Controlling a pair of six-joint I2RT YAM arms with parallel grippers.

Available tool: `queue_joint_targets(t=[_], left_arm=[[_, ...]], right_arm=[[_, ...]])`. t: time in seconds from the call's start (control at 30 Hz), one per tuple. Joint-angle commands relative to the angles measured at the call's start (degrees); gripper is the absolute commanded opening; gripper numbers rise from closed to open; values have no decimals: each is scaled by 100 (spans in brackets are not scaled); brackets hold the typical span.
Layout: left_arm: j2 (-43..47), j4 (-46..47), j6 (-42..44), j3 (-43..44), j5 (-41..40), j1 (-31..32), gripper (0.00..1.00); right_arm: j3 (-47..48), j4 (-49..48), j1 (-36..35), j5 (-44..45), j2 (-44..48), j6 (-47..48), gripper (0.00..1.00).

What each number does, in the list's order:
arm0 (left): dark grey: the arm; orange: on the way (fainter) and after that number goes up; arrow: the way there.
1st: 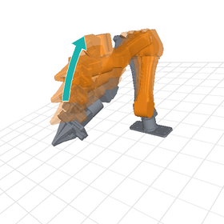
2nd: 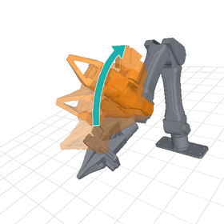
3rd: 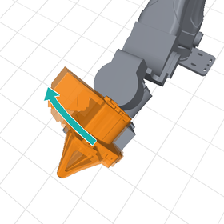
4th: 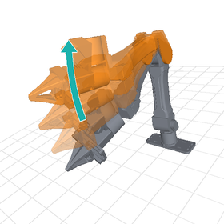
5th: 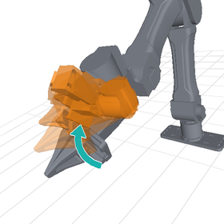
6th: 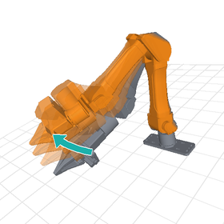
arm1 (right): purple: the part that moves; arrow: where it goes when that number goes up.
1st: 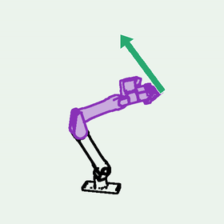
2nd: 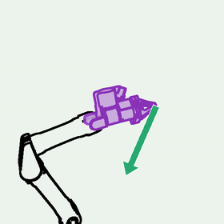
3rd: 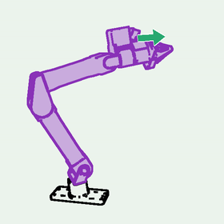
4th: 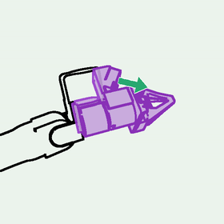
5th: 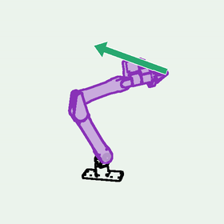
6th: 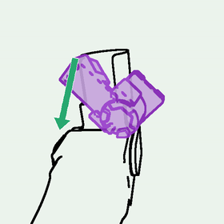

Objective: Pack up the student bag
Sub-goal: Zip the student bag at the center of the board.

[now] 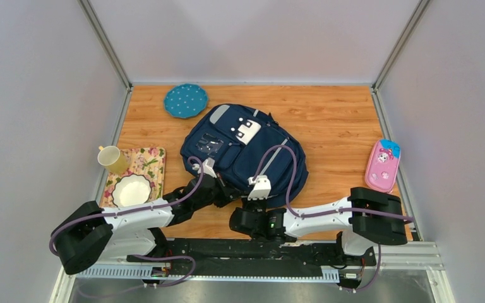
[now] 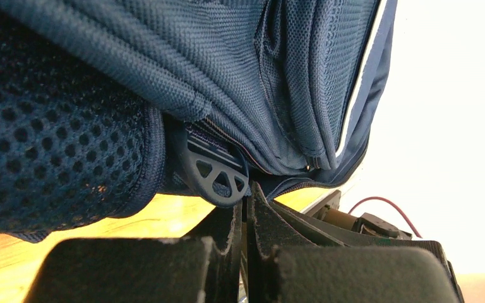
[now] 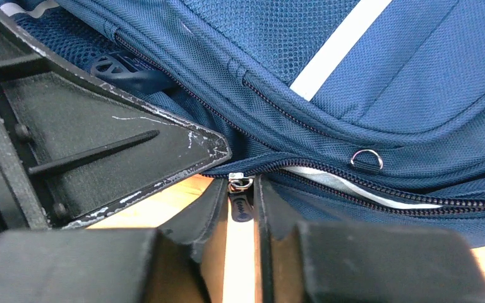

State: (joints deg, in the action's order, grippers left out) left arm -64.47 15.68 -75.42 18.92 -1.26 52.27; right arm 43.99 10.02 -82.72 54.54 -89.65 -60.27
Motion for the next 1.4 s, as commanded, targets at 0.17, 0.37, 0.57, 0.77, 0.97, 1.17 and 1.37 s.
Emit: queue_joint_targets(t=[0.17,0.37,0.57,0.77,0.97,1.17,1.37], left_arm=[[391,481,150,314,768,134,0],[365,366,422,341,741,99,0],[426,164,607,385,680,64,0],[426,321,616,323,820,38,0],[382,681,563,270,1022,46,0],[233,954,414,314,1268,64,0],[171,1104,387,358,1347,64,0]], right_arm=[[-275,-167,283,-338,937,305,0],[-593,-202,379,-1314,1590,691,2],[-584,-211,651,-2711,1749,1114,4],[-707,-53,836,-2888,1960,868,12],[-532,17,1293,-3494,1697,841,16],[-180,105,1320,-3539,1319,886,11],[-30,527,1320,-3178,1125,710,0]])
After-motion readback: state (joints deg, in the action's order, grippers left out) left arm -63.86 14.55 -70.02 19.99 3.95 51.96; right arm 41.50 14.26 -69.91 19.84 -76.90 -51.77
